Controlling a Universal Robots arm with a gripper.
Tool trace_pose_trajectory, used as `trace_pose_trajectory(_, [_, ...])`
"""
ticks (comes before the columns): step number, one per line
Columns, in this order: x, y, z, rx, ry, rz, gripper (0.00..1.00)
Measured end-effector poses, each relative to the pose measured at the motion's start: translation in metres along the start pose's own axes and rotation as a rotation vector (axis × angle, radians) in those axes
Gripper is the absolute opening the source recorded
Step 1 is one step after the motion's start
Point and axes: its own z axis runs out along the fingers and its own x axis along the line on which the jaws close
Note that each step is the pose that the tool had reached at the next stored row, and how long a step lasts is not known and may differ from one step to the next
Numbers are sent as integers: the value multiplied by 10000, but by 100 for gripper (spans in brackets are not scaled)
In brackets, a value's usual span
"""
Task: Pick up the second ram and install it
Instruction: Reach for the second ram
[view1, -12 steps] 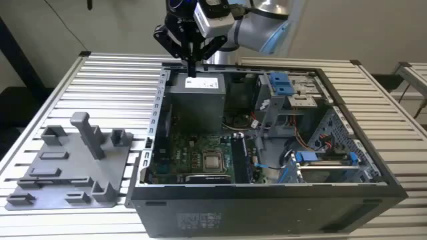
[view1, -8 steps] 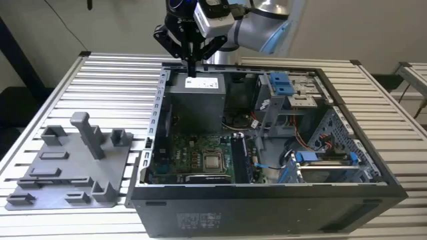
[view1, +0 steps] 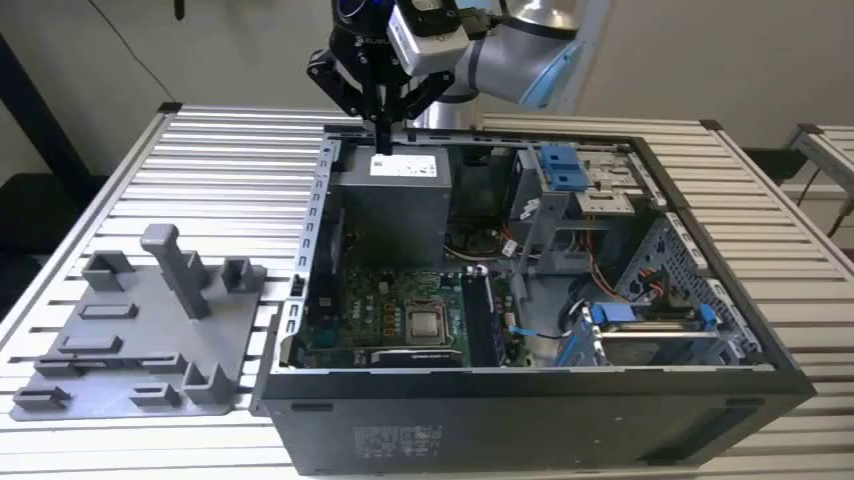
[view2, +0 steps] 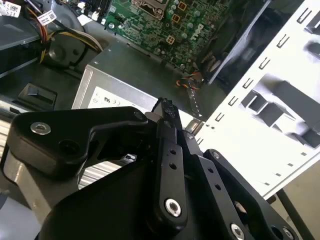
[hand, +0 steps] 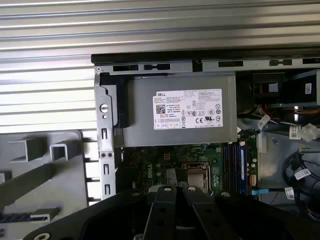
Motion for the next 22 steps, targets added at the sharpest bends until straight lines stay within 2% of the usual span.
trace_pose_trajectory(3, [14, -1, -1, 1, 1, 2, 11])
trace_pose_trajectory(8, [100, -10, -2, 0, 0, 0, 11])
trace_pose_trajectory(10, [152, -15, -2, 0, 0, 1, 11])
trace_pose_trajectory(14, [298, -31, 1, -1, -6, 0, 11])
trace_pose_trajectory(22, [549, -80, -2, -9, -99, -12, 11])
